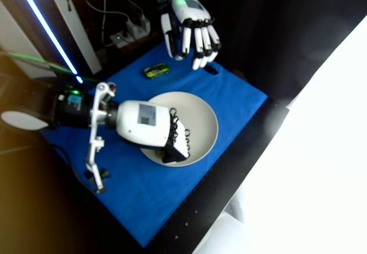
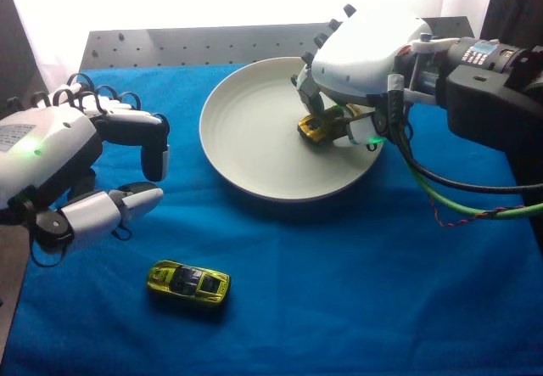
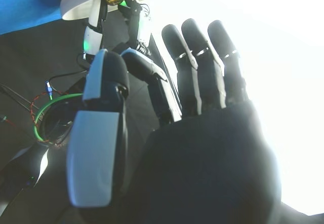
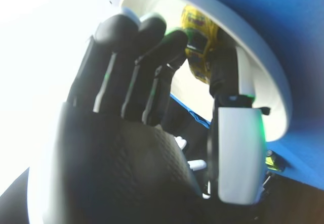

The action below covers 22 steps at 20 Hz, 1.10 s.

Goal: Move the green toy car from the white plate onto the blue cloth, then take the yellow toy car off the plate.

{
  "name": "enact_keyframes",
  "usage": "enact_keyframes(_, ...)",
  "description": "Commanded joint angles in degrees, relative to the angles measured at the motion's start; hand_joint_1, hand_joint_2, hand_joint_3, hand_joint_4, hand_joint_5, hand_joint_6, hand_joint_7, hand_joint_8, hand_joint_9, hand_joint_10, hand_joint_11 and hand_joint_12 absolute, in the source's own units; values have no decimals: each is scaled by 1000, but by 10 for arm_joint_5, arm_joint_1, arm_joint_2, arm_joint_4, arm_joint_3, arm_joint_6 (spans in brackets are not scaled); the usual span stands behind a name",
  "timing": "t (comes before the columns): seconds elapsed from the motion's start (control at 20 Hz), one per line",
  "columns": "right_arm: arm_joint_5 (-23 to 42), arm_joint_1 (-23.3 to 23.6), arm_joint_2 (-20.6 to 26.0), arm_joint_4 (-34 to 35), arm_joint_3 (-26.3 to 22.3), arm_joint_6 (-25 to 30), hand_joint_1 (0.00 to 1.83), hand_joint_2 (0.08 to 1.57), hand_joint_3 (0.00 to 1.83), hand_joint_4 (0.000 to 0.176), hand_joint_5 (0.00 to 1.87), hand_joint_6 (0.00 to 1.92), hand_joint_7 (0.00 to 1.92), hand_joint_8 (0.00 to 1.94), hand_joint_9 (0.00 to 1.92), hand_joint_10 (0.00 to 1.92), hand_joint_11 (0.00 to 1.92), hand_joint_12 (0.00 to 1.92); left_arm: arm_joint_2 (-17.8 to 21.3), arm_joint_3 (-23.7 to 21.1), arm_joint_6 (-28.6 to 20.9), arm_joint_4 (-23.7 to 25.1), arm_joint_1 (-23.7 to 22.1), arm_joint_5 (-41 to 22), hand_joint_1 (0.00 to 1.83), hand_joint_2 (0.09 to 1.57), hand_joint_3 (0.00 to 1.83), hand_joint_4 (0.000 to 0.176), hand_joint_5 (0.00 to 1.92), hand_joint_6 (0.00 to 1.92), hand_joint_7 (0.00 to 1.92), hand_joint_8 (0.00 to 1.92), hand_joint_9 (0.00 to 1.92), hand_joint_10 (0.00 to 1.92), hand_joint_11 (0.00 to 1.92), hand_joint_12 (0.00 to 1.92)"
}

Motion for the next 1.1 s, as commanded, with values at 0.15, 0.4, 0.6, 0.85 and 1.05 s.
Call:
enact_keyframes(0.15,65,3,2,-2,-7,-3,1196,1193,1,0,863,1092,822,1380,796,1403,744,1830,1,-2,-4,12,0,-70,870,1256,1,176,699,1394,542,577,366,832,1,1442)
enact_keyframes(0.4,97,8,29,-1,-33,-3,1222,1199,0,0,796,1118,877,1395,893,1582,869,1900,1,-2,-4,8,3,-74,870,1254,1,176,701,1389,555,491,356,806,0,1357)
enact_keyframes(0.6,126,11,62,-1,-65,-3,1232,1199,0,0,798,1075,872,1431,887,1612,859,1911,1,-2,-4,7,4,-76,842,1280,3,176,655,1456,531,457,330,787,0,1492)
enact_keyframes(0.85,196,3,141,-2,-143,-3,1131,1205,2,0,807,1265,1107,1740,1226,1921,1294,1921,6,-5,-4,1,11,-88,839,1285,1,176,649,1465,472,625,298,956,8,1620)
enact_keyframes(1.05,237,-23,183,-23,-197,-3,1121,1221,3,0,778,1318,1072,1532,1151,1752,1157,1921,9,-7,-4,-6,19,-96,847,1278,1,176,661,1447,406,920,235,1277,0,1821)
